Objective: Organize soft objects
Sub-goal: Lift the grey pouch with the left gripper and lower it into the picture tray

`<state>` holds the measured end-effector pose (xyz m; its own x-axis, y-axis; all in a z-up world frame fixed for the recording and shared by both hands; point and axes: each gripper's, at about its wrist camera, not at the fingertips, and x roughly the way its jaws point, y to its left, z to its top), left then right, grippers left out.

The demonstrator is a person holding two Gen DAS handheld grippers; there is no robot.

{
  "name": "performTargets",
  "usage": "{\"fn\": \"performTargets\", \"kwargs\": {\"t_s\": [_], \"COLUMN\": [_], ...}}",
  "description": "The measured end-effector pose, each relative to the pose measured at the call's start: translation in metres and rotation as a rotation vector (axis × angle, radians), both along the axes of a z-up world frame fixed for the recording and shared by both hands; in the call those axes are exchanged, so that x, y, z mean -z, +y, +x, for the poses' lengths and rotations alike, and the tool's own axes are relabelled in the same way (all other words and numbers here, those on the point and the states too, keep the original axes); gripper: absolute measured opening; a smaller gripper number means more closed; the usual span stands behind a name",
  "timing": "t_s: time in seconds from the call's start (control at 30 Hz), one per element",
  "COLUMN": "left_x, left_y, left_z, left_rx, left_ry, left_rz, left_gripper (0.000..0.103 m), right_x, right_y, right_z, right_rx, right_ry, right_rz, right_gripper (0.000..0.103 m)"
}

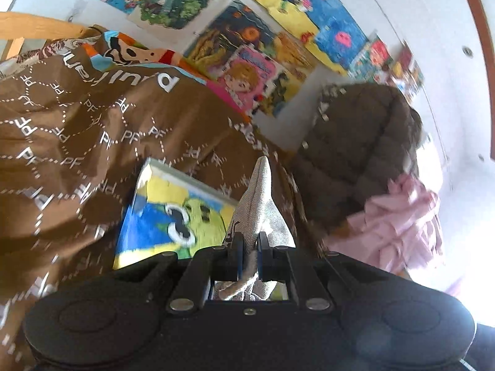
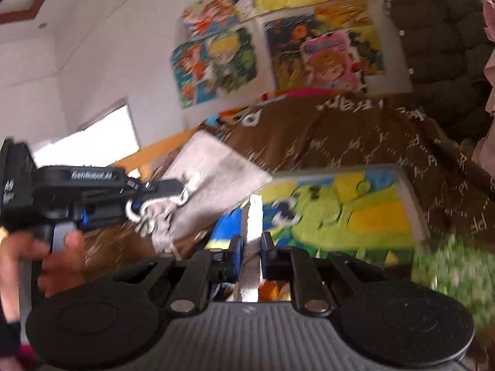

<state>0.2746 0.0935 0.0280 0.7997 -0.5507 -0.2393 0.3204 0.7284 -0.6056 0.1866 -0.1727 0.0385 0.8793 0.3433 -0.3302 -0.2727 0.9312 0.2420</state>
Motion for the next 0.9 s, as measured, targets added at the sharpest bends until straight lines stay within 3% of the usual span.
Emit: {"fn": "performTargets", "kwargs": {"t_s": [0.13,0.37,0.6,0.9], "left_x": [0.010,0.047,0.082,0.095], "left_y": [-0.012,-0.030,-0.036,-0.034], "left_z": [0.047,0.116,0.139,0.144], "left_rx": [-0.031,-0.055,-0.064,-0.109], "left_ry": [0.017,0.108,0.178,0.178], "left_rz": [-0.013,0.000,0.074,0.176], "left_gripper": [0.008,0.008,0.008,0.009], "right_x": [0.007,0.045,0.081,0.090], "right_y": [-0.010,-0.032,-0.031,-0.031], "right_z": [0.048,0.114,0.141,0.146], "right_rx": [0.057,0.121,0.146,0.194], "right_ry": [0.002,0.087,0.174,0.199], "right_rz": [0.061,0.165,0.164,0.140], "right_gripper": [0.013,0.014,0.014,0.016]}}
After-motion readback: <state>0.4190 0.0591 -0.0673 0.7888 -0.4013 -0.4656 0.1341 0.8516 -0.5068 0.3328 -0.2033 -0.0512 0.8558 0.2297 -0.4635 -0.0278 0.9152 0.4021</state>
